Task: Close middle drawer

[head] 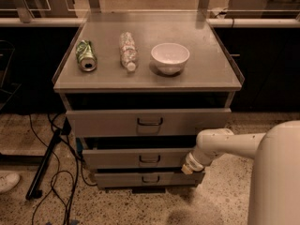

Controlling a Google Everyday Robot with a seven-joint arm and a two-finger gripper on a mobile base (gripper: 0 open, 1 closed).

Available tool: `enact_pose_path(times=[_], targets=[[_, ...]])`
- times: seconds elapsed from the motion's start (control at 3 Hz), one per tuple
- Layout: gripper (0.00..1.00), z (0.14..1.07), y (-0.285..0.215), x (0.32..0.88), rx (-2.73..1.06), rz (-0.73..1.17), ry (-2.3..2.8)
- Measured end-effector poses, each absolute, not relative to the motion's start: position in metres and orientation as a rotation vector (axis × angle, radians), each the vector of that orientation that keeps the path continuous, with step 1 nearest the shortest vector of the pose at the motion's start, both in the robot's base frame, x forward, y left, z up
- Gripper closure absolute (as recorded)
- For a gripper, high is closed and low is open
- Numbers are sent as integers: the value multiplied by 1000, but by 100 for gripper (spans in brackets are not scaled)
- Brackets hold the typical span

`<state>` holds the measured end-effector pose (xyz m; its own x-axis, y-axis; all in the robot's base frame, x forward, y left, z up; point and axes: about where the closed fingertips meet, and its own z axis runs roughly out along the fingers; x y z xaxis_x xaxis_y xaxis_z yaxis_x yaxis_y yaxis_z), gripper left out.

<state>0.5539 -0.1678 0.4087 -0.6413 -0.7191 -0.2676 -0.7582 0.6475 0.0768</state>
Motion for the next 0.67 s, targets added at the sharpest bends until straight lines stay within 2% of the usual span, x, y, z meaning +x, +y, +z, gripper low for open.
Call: enact_pose_path(times=[0.67], targets=[[100, 417, -159, 564, -1230, 234, 2608]])
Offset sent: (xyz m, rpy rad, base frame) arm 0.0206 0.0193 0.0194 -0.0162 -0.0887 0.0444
